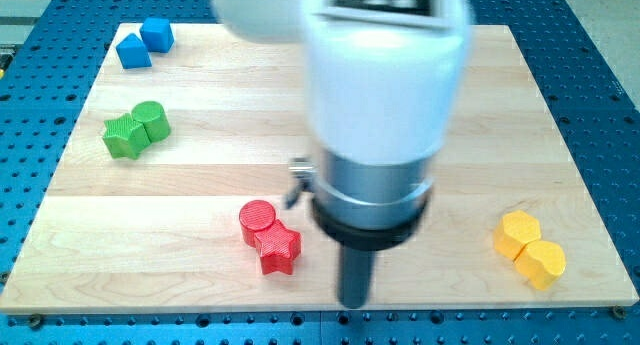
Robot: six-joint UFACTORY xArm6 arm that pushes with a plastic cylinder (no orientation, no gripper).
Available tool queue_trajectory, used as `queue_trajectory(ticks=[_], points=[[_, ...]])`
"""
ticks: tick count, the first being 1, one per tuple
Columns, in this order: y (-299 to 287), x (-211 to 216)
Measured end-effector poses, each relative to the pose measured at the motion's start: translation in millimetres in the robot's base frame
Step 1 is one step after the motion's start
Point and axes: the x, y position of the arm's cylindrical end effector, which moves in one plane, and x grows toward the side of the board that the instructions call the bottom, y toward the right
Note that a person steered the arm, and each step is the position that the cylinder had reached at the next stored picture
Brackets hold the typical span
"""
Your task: Slide the yellow heart above the hexagon
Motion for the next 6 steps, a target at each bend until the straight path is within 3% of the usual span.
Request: queue_trajectory(ticks=[2,3,4,6], points=[[148,-1],[189,-1],[213,-8],[177,-93]])
